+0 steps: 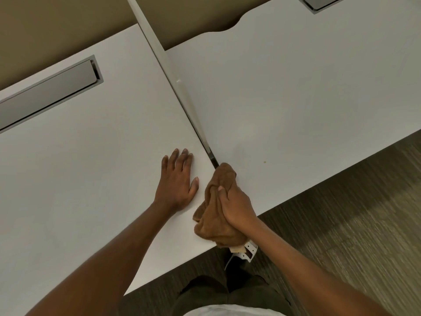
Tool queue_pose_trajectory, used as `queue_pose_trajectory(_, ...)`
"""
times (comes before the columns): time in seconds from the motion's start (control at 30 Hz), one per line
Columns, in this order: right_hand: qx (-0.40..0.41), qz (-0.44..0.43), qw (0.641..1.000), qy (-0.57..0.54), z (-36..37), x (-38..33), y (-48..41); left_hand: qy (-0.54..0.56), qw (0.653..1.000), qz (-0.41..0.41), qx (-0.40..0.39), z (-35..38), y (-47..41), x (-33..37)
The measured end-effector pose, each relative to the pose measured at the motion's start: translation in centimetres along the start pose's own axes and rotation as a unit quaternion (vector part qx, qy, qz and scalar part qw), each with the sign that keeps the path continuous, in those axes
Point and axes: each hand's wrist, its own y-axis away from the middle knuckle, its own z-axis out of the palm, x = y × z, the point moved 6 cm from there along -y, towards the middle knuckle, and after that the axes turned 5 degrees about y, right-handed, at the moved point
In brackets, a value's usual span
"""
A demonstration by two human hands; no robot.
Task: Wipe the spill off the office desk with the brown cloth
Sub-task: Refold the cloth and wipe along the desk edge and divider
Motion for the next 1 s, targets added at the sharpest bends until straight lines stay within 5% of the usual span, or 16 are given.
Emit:
queue_pose_trajectory(0.27, 0.021, 0.013, 0.999, 0.02, 0.8, 4.3, 3.6, -0.006, 1.0, 0.008, 0.005, 0.2, 0.0, -0.1)
queue_pose_trajectory(0.7, 0.056, -0.051, 0.995, 0.059, 0.6, -6.4, -8.9, -0.017, 1.0, 0.017, -0.009, 0.7, -0.2, -0.4)
queue_pose_trajectory(1.0, 0.031, -0.048, 0.996, 0.061, 0.5, -3.8, -6.3, -0.012, 1.0, 0.013, 0.004, 0.6, 0.0, -0.5)
